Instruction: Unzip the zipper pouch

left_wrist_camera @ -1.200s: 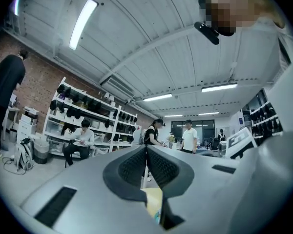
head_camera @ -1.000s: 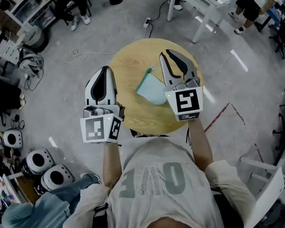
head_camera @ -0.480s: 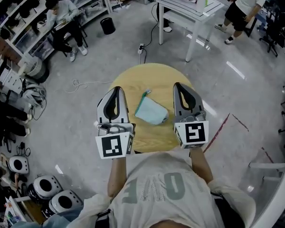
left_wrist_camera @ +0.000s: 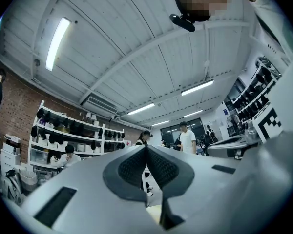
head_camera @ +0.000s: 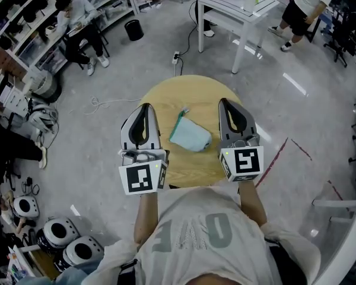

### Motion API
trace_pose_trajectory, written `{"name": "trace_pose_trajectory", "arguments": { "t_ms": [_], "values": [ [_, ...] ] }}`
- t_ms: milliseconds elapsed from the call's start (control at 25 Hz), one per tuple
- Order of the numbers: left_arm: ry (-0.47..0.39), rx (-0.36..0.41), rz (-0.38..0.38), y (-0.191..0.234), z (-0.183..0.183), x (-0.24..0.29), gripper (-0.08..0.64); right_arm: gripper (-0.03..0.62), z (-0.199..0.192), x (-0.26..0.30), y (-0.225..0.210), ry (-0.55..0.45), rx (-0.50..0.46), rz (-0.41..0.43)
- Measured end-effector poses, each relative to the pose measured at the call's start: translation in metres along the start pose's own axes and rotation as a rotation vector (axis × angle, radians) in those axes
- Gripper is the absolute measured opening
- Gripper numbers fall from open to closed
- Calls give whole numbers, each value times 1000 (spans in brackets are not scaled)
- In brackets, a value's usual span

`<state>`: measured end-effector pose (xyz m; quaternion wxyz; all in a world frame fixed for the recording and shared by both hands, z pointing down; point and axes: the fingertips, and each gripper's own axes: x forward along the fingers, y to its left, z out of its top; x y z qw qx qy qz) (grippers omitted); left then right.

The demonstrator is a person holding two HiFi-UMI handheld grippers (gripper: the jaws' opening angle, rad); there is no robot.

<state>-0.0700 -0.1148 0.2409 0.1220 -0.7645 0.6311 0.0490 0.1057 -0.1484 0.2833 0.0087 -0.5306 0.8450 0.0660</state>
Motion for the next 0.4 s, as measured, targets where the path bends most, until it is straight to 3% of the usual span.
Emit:
{"name": "trace_pose_trajectory", "arguments": {
  "t_ms": [400],
  "values": [
    [10,-8,14,8,3,-14,28,29,2,-6,10,5,12,4]
  ]
}}
